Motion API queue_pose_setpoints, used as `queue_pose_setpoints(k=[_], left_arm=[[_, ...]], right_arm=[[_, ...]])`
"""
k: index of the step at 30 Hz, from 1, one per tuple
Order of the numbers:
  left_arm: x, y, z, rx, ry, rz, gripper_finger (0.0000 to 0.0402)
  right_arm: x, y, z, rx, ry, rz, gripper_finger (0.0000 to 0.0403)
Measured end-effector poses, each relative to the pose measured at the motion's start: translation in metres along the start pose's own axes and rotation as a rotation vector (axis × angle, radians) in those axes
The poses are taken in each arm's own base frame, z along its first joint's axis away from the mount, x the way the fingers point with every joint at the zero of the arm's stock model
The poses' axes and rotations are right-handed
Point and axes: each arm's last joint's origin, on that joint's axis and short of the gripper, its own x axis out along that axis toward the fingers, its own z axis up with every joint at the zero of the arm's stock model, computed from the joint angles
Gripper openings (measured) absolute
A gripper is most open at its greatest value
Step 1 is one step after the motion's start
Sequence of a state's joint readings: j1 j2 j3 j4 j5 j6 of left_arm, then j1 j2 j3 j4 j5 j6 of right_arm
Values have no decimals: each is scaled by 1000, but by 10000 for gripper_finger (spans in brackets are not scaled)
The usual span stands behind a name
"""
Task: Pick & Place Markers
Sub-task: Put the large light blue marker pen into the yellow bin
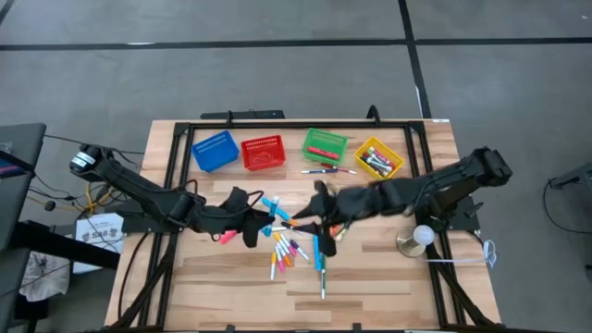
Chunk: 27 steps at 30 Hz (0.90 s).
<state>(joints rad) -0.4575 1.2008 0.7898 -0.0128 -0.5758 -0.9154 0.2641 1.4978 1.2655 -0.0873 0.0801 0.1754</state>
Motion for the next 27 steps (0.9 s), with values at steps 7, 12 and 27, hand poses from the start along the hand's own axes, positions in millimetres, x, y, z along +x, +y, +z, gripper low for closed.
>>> queue_pose_setpoints(k=[7, 12, 27], left_arm=[[-10, -5, 16, 127, -57, -84, 85], [-23, -12, 36, 213, -181, -164, 85], [-37, -16, 51, 391, -291, -211, 85]], right_arm=[[-30, -20, 37, 23, -228, 43, 122], [-33, -32, 42, 68, -267, 16, 122], [17, -50, 30, 154, -325, 112, 138]])
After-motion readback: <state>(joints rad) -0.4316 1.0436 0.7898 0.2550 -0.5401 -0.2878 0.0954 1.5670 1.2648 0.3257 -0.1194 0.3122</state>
